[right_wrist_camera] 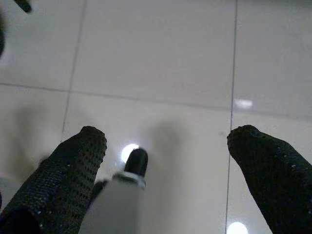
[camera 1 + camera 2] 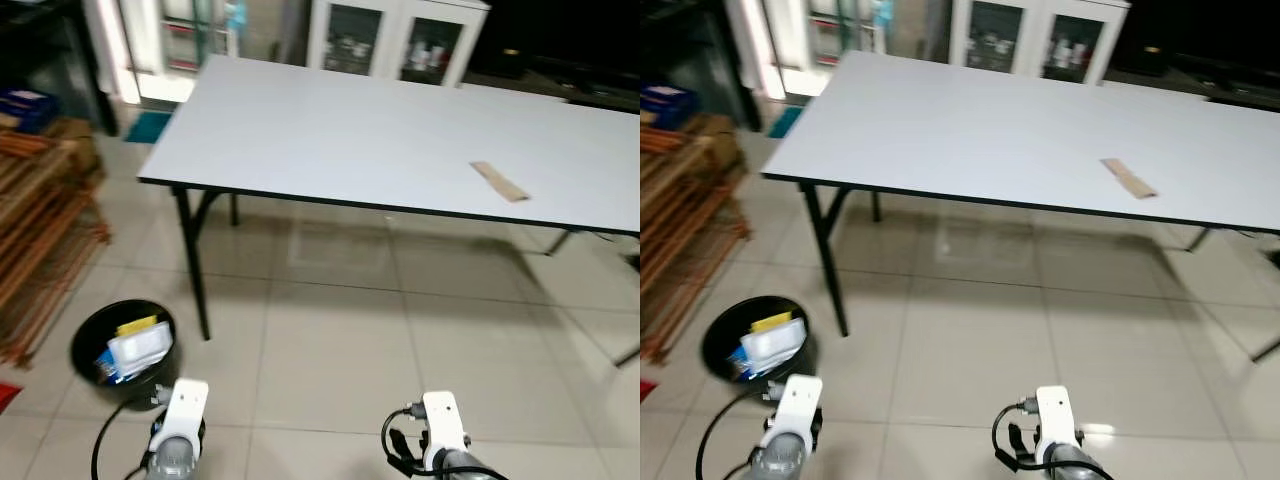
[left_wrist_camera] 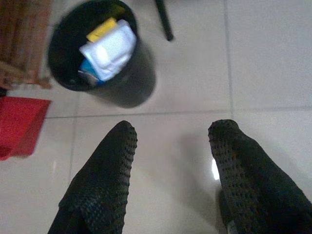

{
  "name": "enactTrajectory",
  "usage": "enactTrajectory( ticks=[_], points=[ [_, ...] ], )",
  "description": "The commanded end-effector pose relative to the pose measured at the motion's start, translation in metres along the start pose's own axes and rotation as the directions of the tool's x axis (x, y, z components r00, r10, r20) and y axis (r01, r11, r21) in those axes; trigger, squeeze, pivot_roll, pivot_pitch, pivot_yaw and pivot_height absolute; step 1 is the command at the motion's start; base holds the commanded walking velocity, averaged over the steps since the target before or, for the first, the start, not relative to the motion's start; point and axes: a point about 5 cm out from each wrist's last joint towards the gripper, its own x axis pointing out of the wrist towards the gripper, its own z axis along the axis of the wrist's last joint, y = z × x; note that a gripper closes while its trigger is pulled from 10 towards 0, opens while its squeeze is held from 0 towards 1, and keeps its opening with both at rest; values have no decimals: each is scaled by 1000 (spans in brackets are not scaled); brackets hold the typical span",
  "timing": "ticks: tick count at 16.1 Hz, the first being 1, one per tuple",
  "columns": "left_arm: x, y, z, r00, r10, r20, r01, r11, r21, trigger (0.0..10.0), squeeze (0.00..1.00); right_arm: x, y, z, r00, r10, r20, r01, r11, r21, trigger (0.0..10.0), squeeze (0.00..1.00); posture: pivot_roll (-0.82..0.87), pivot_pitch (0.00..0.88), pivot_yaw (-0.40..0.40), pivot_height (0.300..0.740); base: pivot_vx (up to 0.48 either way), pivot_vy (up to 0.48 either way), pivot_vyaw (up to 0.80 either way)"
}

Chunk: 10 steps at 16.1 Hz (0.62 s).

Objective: Picking trash to rubbish bin

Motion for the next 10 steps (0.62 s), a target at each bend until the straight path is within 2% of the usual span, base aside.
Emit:
enactTrajectory(
  ticks=[1,3,4,5,7,8,9,10],
  points=[
    [4,4,23,996,26,91,-23,999,-38,10000,0,2,-7,25,994,-27,102,29,999,-17,10000,0,37,5,-101,740,0,0,0],
    [8,15,70,957,85,279,-59,993,-99,10000,0,4,-10,75,952,-35,303,42,999,-16,10000,0,34,15,-99,740,0,0,0],
    [8,19,88,934,98,343,-62,991,-115,10000,0,2,-12,93,926,-44,375,51,999,-11,10000,0,34,16,-98,740,0,0,0],
    [7,25,114,894,118,431,-64,988,-138,10000,0,-2,-14,123,874,-62,481,72,997,-3,10000,0,30,17,-97,740,0,0,0],
    [-2,39,167,797,164,581,-65,980,-187,10000,0,-21,-23,187,720,-118,683,114,992,51,10000,0,26,15,-91,740,0,0,0],
    [-11,47,199,731,187,656,-61,976,-210,10000,0,-36,-25,221,626,-119,771,116,992,60,10000,0,15,9,-85,740,0,0,0],
    [-18,53,222,687,212,695,-76,972,-221,10000,0,-48,-24,245,555,-114,824,124,991,54,10000,0,15,8,-85,740,0,0,0],
    [-25,56,238,652,224,724,-77,970,-232,10000,0,-57,-21,260,508,-103,855,124,991,46,10000,0,13,5,-85,740,0,0,0]
  ],
)
